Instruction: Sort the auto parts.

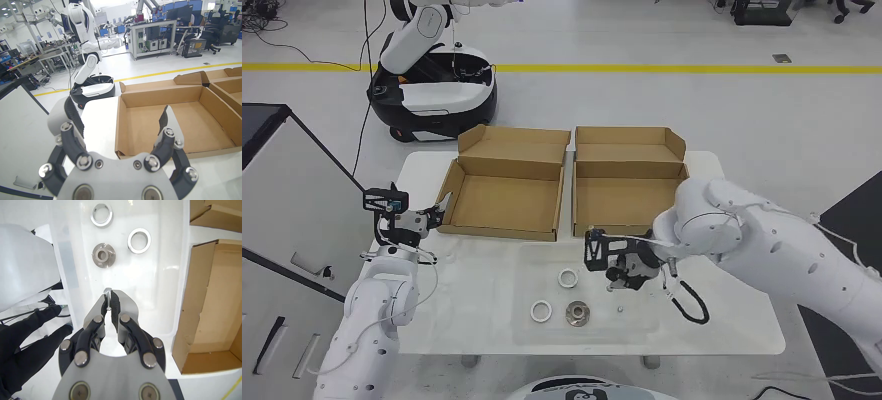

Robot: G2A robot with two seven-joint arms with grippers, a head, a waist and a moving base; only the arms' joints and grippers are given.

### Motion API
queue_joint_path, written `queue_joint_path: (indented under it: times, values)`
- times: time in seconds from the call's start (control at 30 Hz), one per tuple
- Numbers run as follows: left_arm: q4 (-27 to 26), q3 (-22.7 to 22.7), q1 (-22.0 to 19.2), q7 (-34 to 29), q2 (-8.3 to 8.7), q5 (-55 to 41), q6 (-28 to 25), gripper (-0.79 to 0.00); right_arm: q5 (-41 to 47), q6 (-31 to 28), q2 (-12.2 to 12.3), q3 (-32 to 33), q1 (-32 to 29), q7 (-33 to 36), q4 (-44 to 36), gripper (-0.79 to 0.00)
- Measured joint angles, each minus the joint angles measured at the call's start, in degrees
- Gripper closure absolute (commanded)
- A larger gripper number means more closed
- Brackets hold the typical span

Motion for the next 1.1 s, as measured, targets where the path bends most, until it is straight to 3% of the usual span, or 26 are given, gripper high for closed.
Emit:
queue_joint_path:
  times: [0.37, 0.57, 0.73, 1.1]
  values:
    - [0.0, 0.0, 0.0, 0.0, 0.0, 0.0, 0.0, -0.785, 2.7, -19.35, 9.03, 2.98, -3.92, -19.35, 5.45, 0.0]
    - [0.0, 0.0, 0.0, 0.0, 0.0, 0.0, 0.0, -0.785, 1.37, -29.61, 11.48, 1.31, -3.45, -29.98, 7.93, 0.0]
    - [0.0, 0.0, 0.0, 0.0, 0.0, 0.0, 0.0, -0.785, 4.38, -29.53, 11.69, 1.65, -2.47, -30.89, 6.59, 0.0]
    - [0.0, 0.0, 0.0, 0.0, 0.0, 0.0, 0.0, -0.785, 1.27, -29.54, 11.63, 2.63, -1.93, -43.06, 3.15, 0.0]
